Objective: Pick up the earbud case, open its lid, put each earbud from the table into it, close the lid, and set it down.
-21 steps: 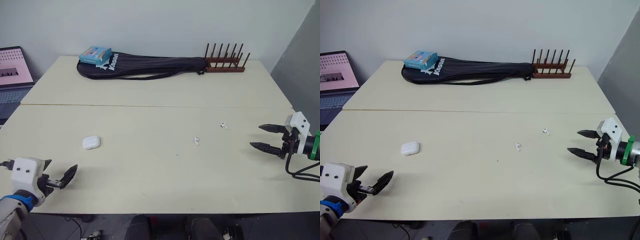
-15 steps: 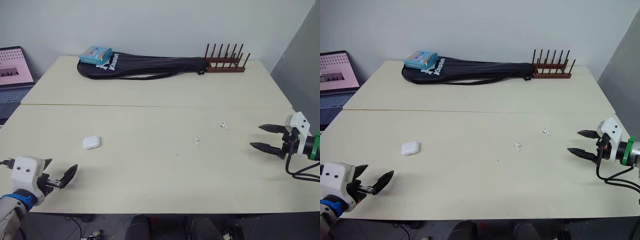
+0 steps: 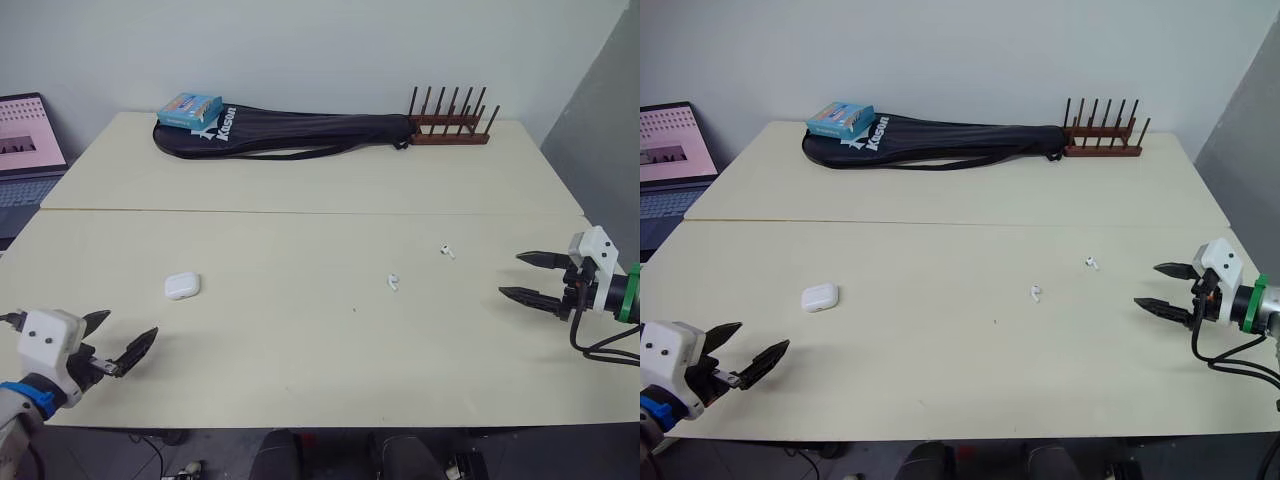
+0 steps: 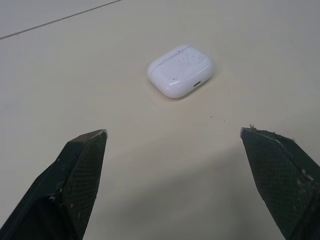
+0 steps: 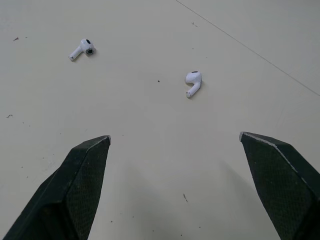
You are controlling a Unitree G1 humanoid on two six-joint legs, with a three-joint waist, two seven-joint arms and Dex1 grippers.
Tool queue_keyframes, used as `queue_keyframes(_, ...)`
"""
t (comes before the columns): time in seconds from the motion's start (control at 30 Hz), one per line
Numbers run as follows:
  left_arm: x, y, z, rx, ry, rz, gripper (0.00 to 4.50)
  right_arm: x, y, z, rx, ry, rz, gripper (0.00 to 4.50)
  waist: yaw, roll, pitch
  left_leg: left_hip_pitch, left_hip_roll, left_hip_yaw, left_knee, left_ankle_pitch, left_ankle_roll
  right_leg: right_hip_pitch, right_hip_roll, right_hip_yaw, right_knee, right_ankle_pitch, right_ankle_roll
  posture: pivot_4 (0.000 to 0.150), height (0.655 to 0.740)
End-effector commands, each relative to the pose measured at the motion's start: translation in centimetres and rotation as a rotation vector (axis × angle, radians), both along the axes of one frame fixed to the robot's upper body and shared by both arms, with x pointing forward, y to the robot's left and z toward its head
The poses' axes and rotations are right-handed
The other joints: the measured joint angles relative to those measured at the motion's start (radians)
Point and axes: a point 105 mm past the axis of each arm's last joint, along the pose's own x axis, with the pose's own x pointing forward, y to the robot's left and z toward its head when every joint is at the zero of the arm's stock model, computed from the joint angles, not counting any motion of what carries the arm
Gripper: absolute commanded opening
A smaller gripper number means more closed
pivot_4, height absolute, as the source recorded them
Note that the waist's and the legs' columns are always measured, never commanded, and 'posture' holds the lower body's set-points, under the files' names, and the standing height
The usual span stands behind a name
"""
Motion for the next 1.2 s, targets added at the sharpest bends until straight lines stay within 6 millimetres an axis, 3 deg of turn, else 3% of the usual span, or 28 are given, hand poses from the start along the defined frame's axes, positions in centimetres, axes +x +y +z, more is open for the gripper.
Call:
queue_keyframes(0.03,-0.3,0.5,1.1,-0.009,-0.027,0.017,4.50,-0.4,0.4,1.3,0.009,-0.027,0.032,4.34,0.000,0.000,0.000,0.000,0.000,0.000,0.000,0.000,0.000,0.000,0.000,0.000,0.000,0.000,0.000,0.150,0.6787)
queue_keyframes(0.27,-0.1,-0.1,0.5,-0.066,-0.031,0.102,4.50,0.0,1.2,2.0,-0.018,-0.095,0.052,4.34,0.000,0.000,0.000,0.000,0.000,0.000,0.000,0.000,0.000,0.000,0.000,0.000,0.000,0.000,0.000,0.150,0.6787)
queue_keyframes(0.5,1.8,-3.2,-1.1,-0.150,-0.032,0.184,4.50,-0.3,5.9,4.7,0.018,-0.141,0.229,4.34,0.000,0.000,0.000,0.002,0.000,-0.001,0.000,0.000,0.000,0.003,0.000,0.000,0.000,0.000,0.000,0.150,0.6787)
queue_keyframes(0.57,2.7,-4.1,-1.9,-0.176,-0.030,0.222,4.50,-0.6,8.2,5.6,0.037,-0.147,0.324,4.34,0.001,0.000,0.000,0.002,0.000,-0.002,0.000,0.000,0.000,0.003,0.000,-0.001,0.000,0.000,0.000,0.150,0.6787)
queue_keyframes(0.87,5.9,-5.2,-4.6,-0.228,0.023,0.285,4.50,-1.6,14.2,7.5,0.062,-0.147,0.591,4.34,0.006,0.000,0.000,0.002,-0.001,-0.006,0.000,0.000,0.000,0.004,0.000,-0.004,-0.001,0.000,0.000,0.150,0.6787)
queue_keyframes(1.2,9.1,-5.9,-5.3,-0.246,0.055,0.294,4.50,-1.9,16.6,7.8,0.077,-0.138,0.704,4.34,0.026,0.007,-0.004,0.003,-0.001,-0.010,0.000,0.000,0.000,0.007,0.000,-0.008,0.000,0.000,0.000,0.150,0.6787)
